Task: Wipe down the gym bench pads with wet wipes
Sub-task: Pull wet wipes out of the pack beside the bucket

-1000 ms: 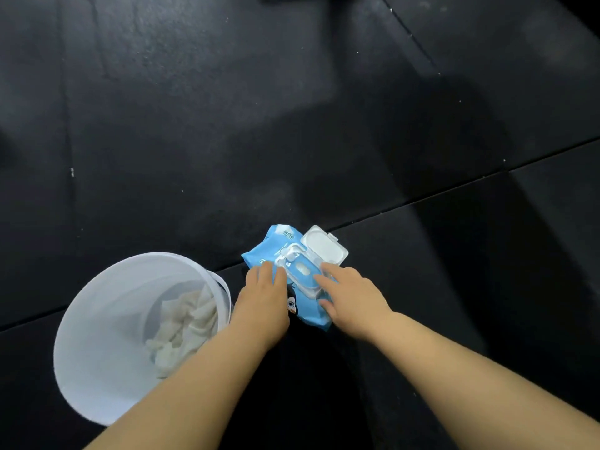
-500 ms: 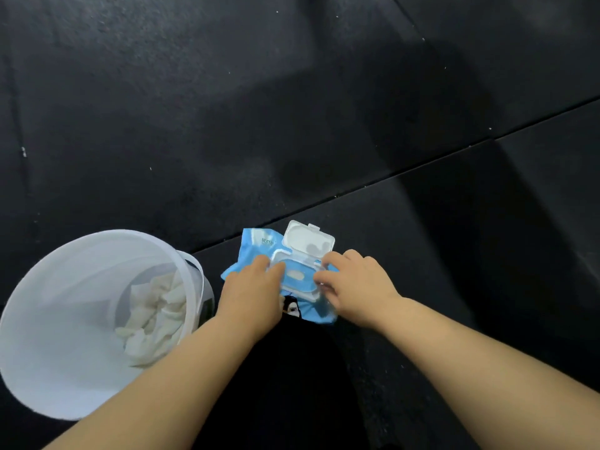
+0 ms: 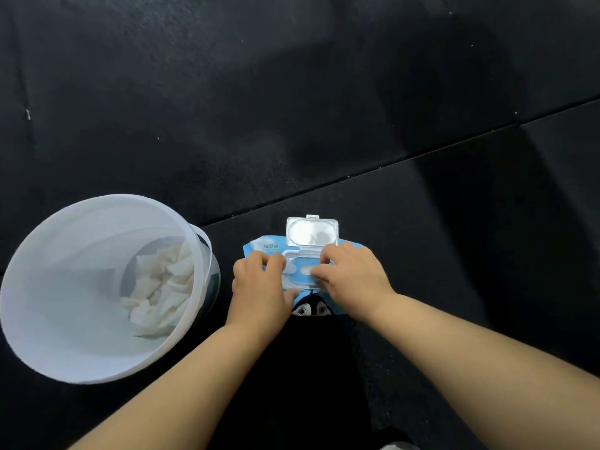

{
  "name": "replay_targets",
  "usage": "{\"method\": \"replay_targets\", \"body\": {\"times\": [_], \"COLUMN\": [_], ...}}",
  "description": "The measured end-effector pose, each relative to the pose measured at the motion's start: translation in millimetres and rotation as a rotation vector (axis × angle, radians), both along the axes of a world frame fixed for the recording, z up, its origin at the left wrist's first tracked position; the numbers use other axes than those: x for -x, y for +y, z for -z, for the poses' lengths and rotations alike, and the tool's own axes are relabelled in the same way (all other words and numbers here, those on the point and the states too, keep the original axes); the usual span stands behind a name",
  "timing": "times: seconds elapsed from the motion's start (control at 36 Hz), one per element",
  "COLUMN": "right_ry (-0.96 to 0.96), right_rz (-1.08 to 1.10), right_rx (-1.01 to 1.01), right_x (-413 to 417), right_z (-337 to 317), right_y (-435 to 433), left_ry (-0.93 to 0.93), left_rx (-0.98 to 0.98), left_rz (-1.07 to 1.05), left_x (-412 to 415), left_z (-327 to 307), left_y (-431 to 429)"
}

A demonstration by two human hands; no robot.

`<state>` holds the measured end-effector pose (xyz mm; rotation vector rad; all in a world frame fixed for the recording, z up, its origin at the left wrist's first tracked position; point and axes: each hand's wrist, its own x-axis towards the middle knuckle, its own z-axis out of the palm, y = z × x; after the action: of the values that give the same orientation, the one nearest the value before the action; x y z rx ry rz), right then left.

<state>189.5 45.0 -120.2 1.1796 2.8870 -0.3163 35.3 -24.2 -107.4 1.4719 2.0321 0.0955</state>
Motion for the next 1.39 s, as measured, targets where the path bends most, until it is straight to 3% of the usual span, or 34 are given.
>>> {"method": "replay_targets", "body": {"times": [0.17, 0.42, 0.61, 0.81, 0.89, 0.97, 1.19, 1.39], "right_ry": [-0.112, -0.208, -0.088, -0.012, 0.085, 0.008, 0.111, 0.083], "right_rz": [-0.089, -0.079, -0.157, -0.065, 0.023, 0.071, 0.262, 0.246], "right_rx": [-0.101, -0.032, 0.047, 0.082, 0.153, 0.285, 0.461, 0.586], "right_x": [7.5, 15.0, 21.5, 19.2, 19.6, 18.8, 6.3, 7.4], "right_z": [1.4, -2.5, 2.9, 12.3, 6.3, -4.6, -17.4, -20.5], "right_y": [0.6, 9.1, 9.0, 8.1, 7.2, 11.0, 12.1, 11.7], "left_ry": [-0.026, -0.100, -0.072, -0.078, -0.078, -0.091, -0.116, -0.092], "left_rx": [-0.027, -0.039, -0.020, -0.021, -0.023, -0.028, -0.039, -0.038], "left_rz": [0.007, -0.019, 0.073, 0.108, 0.115, 0.112, 0.116, 0.124], "left_x": [0.1, 13.4, 14.4, 16.8, 17.8, 19.7, 22.3, 19.5], "left_z": [2.2, -0.1, -1.4, -0.5, -0.2, -0.5, -3.3, -1.3], "left_y": [-5.2, 2.4, 2.9, 3.9, 4.1, 4.0, 7.0, 7.5]}}
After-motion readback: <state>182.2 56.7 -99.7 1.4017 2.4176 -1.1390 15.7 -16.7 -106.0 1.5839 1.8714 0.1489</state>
